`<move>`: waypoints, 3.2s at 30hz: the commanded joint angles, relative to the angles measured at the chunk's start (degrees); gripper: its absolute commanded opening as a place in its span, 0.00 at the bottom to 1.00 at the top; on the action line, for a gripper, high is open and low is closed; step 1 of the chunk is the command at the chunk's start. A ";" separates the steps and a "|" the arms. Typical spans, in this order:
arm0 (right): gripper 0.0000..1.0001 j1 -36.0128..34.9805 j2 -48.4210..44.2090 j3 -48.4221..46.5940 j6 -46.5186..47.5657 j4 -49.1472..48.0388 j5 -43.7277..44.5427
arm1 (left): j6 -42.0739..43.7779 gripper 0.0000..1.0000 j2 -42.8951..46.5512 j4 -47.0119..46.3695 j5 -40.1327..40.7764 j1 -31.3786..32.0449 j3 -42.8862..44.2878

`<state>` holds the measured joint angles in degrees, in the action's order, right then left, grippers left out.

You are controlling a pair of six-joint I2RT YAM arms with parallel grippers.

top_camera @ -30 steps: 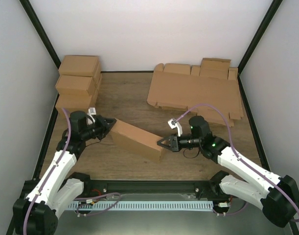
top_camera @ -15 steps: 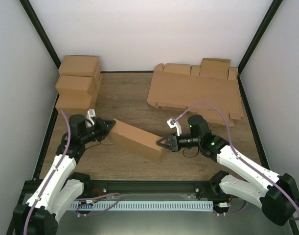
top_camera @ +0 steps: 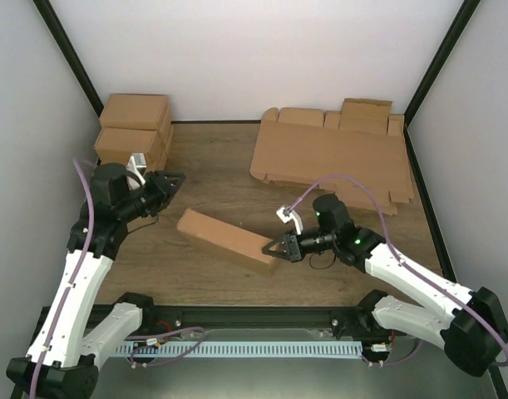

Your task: Fold the paper box

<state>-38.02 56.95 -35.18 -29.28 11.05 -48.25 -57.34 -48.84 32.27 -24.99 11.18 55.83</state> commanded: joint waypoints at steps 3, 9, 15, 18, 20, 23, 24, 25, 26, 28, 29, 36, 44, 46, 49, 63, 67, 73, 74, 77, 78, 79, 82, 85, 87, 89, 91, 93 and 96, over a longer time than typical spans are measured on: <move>0.01 -9.56 2.00 -0.77 1.44 12.68 0.69 | 2.37 0.29 -1.31 4.95 0.74 -0.05 3.71; 0.01 -11.94 4.91 0.47 3.36 16.65 5.60 | 2.56 0.29 -2.02 5.10 0.13 -0.02 3.08; 0.03 -12.12 8.73 0.10 4.03 16.69 10.91 | 3.49 0.29 -2.77 5.44 0.04 -0.06 1.75; 0.03 -13.93 11.60 -1.12 4.55 17.15 12.54 | 3.68 0.29 -3.05 5.54 -0.58 -0.02 0.80; 0.04 -15.73 13.40 -1.39 4.24 16.68 12.81 | 3.85 0.29 -3.15 5.51 -0.92 -0.02 0.17; 0.06 -16.68 14.29 -0.76 3.04 15.50 14.64 | 4.23 0.29 -3.19 5.44 -0.92 -0.02 -0.41; 0.07 -16.67 14.01 -0.80 2.89 15.41 15.79 | 4.32 0.29 -3.19 5.38 -0.89 -0.02 -0.58; 0.09 -16.73 13.55 -1.24 2.60 15.67 17.29 | 4.46 0.30 -3.27 5.42 -0.93 -0.02 -0.92; 0.14 -16.67 12.94 -1.78 2.25 15.93 18.64 | 4.56 0.30 -3.36 5.37 -1.05 -0.06 -1.37; 0.32 -16.69 11.48 -2.76 1.67 16.64 21.17 | 5.00 0.30 -3.64 5.41 -1.77 -0.02 -2.57; 0.42 -16.72 10.59 -3.05 1.72 17.02 22.12 | 5.28 0.30 -3.85 5.53 -2.15 -0.02 -3.33; 0.97 -18.01 8.78 -4.74 1.62 19.37 28.82 | 5.47 0.38 -2.27 8.56 2.00 1.48 -9.64; 1.00 -17.79 14.76 -10.92 0.72 15.77 39.99 | 2.01 0.55 5.54 22.63 17.67 6.81 -12.82; 1.00 -17.79 17.87 -11.38 -0.85 15.02 39.80 | -0.08 0.53 8.04 26.82 21.95 7.14 -13.64; 1.00 -17.79 19.57 -10.37 -2.57 13.48 40.74 | -1.49 0.52 12.29 26.41 24.46 7.18 -15.87; 1.00 -17.79 18.44 -6.05 -3.98 9.18 38.53 | -10.74 0.98 21.14 14.42 14.80 7.13 -33.32; 0.96 -17.79 17.66 -4.66 -3.17 5.72 33.26 | -12.10 0.99 21.14 6.31 14.09 7.19 -36.62; 0.91 -17.79 18.93 -3.76 -3.16 2.17 28.35 | -14.46 1.00 15.52 -7.78 12.14 7.19 -40.97; 0.90 -17.75 19.39 -3.86 -3.28 1.69 27.69 | -14.12 1.00 14.57 -8.82 13.16 7.12 -40.46; 0.89 -17.82 20.73 -3.75 -4.09 -1.02 25.41 | -12.63 1.00 11.50 -12.38 16.02 6.83 -38.66; 0.89 -17.87 21.31 -3.65 -4.50 -2.29 25.10 | -12.05 1.00 10.12 -13.13 16.95 6.68 -37.83; 0.89 -17.87 21.87 -3.57 -4.89 -3.52 24.98 | -11.01 1.00 8.59 -13.84 17.77 6.36 -36.85; 0.90 -17.88 24.87 -4.63 -5.56 -6.68 25.71 | -7.68 1.00 4.10 -13.42 19.16 3.54 -33.91; 0.91 -17.96 28.76 -7.15 -6.06 -8.47 27.05 | -2.47 1.00 0.72 -12.44 21.23 -0.76 -30.67; 0.91 -18.12 31.27 -8.40 -7.03 -10.75 26.71 | 3.64 1.00 -0.39 -8.73 26.47 -3.09 -26.26; 0.90 -18.66 33.85 -9.83 -8.20 -13.23 26.42 | 8.06 1.00 -2.07 -3.51 35.11 -4.86 -20.00; 0.90 -19.64 36.86 -12.10 -8.91 -14.57 26.98 | 13.97 1.00 -4.81 1.99 43.60 -6.12 -13.38; 0.91 -20.77 40.27 -15.06 -9.46 -14.81 29.18 | 16.47 1.00 -7.43 7.01 51.59 -7.29 -8.28; 0.89 -21.65 44.78 -19.15 -12.22 -14.82 30.66 | 20.98 1.00 -8.68 10.29 53.19 -9.72 -3.50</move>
<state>-58.11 97.49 -48.80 -38.11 -0.62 -20.29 -45.98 -56.21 33.67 17.37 3.84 47.48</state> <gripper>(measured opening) 0.900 0.999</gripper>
